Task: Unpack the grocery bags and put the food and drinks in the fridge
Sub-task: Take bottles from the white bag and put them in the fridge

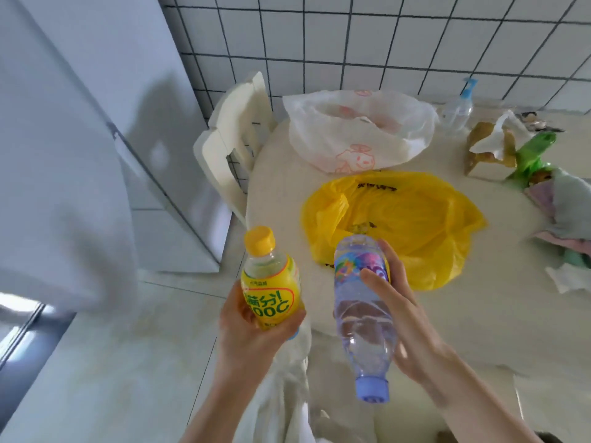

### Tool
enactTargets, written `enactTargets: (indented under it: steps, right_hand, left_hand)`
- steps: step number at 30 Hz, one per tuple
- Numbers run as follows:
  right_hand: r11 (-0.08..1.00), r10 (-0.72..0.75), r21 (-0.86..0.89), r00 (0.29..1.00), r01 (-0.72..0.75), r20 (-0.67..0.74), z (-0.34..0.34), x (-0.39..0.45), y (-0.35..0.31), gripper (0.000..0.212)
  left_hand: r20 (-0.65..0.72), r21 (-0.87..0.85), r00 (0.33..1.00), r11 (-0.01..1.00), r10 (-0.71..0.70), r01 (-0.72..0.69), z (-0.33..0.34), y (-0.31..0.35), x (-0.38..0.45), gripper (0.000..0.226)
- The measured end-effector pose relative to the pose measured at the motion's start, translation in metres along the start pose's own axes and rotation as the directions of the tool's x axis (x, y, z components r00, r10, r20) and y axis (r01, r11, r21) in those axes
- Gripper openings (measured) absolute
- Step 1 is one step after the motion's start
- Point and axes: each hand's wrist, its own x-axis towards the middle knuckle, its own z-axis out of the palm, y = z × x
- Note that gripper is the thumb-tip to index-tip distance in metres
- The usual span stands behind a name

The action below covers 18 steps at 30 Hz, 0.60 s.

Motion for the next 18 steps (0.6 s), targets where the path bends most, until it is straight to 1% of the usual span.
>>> enactTargets:
  steps: [2,5,7,9,11,13,14,17,18]
  right_hand:
    - [1.0,0.013,-0.002,0.999,-0.013,0.046,0.005,-0.012,0.017,0.064]
    - [0.995,0.08,-0.071,0.992,-0.074,0.094,0.024,-0.031,0.04,0.058]
    - [0.986,0.137,-0.116,0.982,-0.123,0.126,0.036,-0.041,0.058,0.063]
    - [0.967,0.238,-0.13,0.958,-0.218,0.162,0.051,-0.048,0.077,0.067]
    - [0.931,0.358,-0.149,0.913,-0.333,0.196,0.067,-0.054,0.096,0.072]
    - [0.895,0.441,-0.185,0.868,-0.406,0.229,0.086,-0.061,0.116,0.084]
    - [0.885,0.456,-0.218,0.86,-0.411,0.229,0.095,-0.063,0.126,0.087]
    - [0.846,0.454,-0.422,0.857,-0.327,0.244,0.133,-0.076,0.152,0.088]
    - [0.826,0.49,-0.439,0.836,-0.354,0.249,0.147,-0.083,0.16,0.086]
  left_hand:
    - [-0.068,0.022,0.998,1.0,-0.013,0.014,-0.019,-0.006,-0.025,0.058]
    - [-0.154,0.055,0.988,0.998,-0.018,0.026,-0.051,-0.016,-0.061,0.055]
    - [-0.212,0.069,0.977,0.997,-0.023,0.038,-0.071,-0.021,-0.08,0.056]
    - [-0.281,0.066,0.959,0.997,-0.028,0.049,-0.092,-0.028,-0.097,0.052]
    - [-0.349,0.063,0.936,0.996,-0.034,0.06,-0.114,-0.034,-0.111,0.052]
    - [-0.416,0.063,0.909,0.996,-0.034,0.066,-0.14,-0.041,-0.125,0.052]
    - [-0.442,0.062,0.896,0.996,-0.037,0.071,-0.153,-0.044,-0.132,0.051]
    - [-0.511,0.036,0.858,0.996,-0.053,0.083,-0.198,-0.053,-0.149,0.051]
    - [-0.535,0.027,0.843,0.996,-0.062,0.09,-0.215,-0.056,-0.155,0.052]
